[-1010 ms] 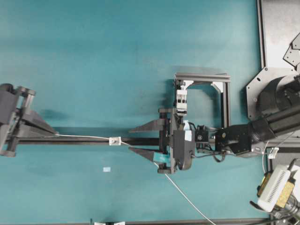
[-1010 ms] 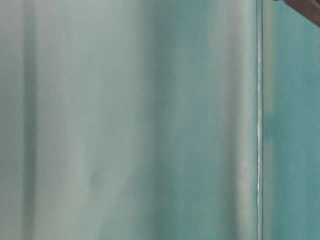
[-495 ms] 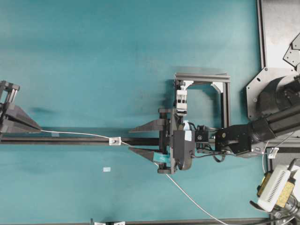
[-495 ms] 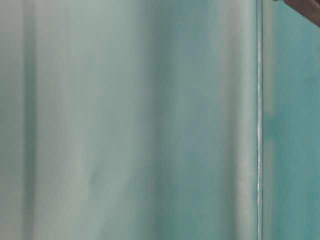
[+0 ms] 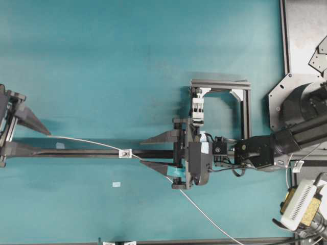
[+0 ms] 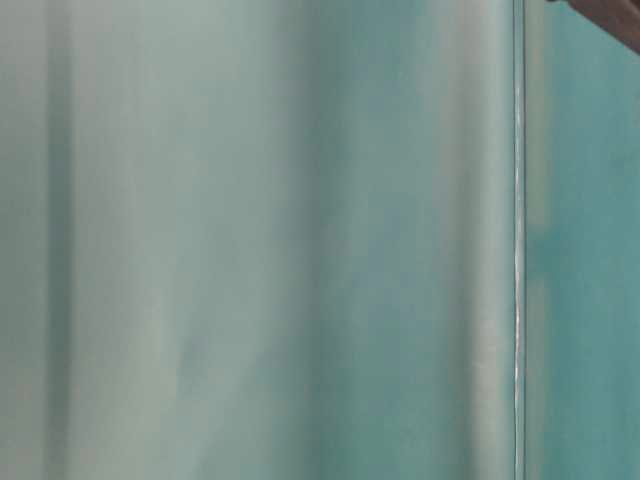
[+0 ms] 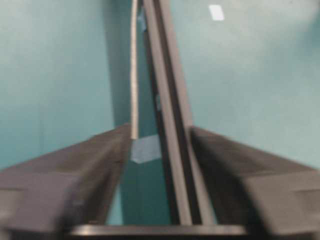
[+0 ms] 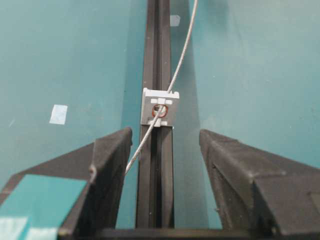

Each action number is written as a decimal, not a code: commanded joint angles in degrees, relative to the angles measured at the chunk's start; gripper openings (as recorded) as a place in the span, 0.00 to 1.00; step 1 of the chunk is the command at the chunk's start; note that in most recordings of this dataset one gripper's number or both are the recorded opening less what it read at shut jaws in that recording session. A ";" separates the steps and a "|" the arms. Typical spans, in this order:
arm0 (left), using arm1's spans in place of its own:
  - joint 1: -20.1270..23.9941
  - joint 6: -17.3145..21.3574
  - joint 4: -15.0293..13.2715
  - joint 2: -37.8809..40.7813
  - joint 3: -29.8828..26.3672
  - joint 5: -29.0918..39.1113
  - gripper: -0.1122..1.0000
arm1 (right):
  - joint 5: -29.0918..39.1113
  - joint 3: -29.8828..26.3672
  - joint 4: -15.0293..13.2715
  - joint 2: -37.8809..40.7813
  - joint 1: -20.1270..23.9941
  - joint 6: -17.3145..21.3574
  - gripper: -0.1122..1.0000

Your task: Insert the wire into the hole on the right side and pull it with the left arm.

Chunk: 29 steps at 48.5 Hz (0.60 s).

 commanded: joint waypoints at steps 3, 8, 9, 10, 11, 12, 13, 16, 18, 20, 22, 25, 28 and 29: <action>0.53 0.09 -0.09 -0.44 0.09 -0.18 0.45 | -0.09 -0.88 -0.18 -1.67 0.09 0.09 0.68; 1.32 0.09 -0.09 -0.62 0.35 -0.26 0.73 | -0.09 -0.88 -0.18 -1.67 0.18 0.09 0.68; 1.58 0.09 -0.09 -0.70 0.35 -0.18 0.78 | -0.09 -0.79 -0.18 -1.76 0.09 0.09 0.68; 1.76 0.09 -0.09 -0.79 0.44 -0.18 0.83 | -0.09 -0.79 -0.18 -1.76 0.18 0.09 0.68; 1.93 0.09 -0.09 -0.79 0.44 -0.18 0.87 | -0.09 -0.79 -0.18 -1.85 0.18 0.09 0.68; 2.20 0.09 -0.09 -0.88 0.44 -0.18 0.88 | -0.09 -0.70 -0.18 -1.93 0.18 0.09 0.68; 2.37 0.18 -0.09 -0.97 0.44 -0.18 0.89 | -0.09 -0.70 -0.18 -2.02 0.18 0.00 0.68; 2.99 0.26 -0.09 -1.23 0.44 -0.18 0.88 | -0.09 -0.44 -0.09 -2.55 0.18 0.00 0.68; 3.52 0.26 -0.09 -1.41 0.44 -0.18 0.88 | -0.09 -0.26 -0.09 -2.90 0.00 -0.09 0.68; 3.96 0.44 0.00 -1.58 0.44 -0.26 0.88 | -0.09 0.09 -0.09 -3.43 -0.09 -0.18 0.68; 4.48 0.53 0.00 -1.85 0.44 -0.18 0.88 | -0.18 0.44 -0.09 -4.04 -0.35 -0.26 0.68; 5.19 0.70 0.09 -2.37 0.53 -0.18 0.88 | -0.09 0.97 -0.09 -4.75 -0.70 -0.26 0.68; 5.98 0.79 0.09 -2.99 0.53 -0.18 0.88 | -0.09 1.41 -0.09 -5.54 -1.05 -0.26 0.68; 6.24 0.79 0.09 -3.25 0.44 -0.26 0.88 | -0.09 1.58 -0.18 -5.71 -1.14 -0.26 0.68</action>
